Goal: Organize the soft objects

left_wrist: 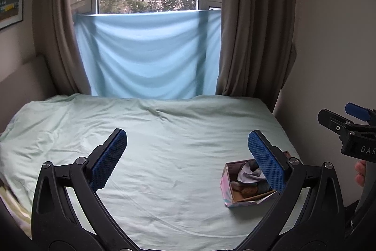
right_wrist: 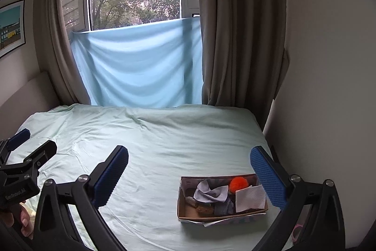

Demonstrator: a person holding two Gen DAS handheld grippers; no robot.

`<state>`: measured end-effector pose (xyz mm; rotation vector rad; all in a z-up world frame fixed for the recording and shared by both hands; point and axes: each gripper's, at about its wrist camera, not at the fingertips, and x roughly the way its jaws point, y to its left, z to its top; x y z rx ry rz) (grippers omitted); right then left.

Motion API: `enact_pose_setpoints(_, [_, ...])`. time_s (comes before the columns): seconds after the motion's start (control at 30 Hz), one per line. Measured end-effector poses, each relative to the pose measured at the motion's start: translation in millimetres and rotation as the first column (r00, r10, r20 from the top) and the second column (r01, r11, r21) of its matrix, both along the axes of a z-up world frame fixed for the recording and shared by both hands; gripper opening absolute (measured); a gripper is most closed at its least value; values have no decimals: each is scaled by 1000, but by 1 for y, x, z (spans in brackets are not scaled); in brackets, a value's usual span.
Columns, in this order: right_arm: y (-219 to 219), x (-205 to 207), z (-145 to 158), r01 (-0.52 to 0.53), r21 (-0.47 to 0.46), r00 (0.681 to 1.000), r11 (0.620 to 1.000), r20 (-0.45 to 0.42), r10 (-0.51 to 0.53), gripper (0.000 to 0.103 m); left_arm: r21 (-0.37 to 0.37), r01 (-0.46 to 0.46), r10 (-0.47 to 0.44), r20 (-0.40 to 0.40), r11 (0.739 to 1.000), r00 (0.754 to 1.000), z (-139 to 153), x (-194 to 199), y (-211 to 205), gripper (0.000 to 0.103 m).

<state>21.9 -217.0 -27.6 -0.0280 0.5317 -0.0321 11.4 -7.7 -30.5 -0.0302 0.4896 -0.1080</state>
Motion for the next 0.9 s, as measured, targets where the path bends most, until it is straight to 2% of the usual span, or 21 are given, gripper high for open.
enact_pose_setpoints(0.47, [-2,1,-2,-2,20,1000,1000,5,2,103,12,-17,16,12,1000,1000,2,-1,-6,103])
enact_pose_setpoints(0.9, [2,2,1,-1,-2,1000,1000,16,1,103,17,-23,23,22,1000,1000,4,-4,-5,103])
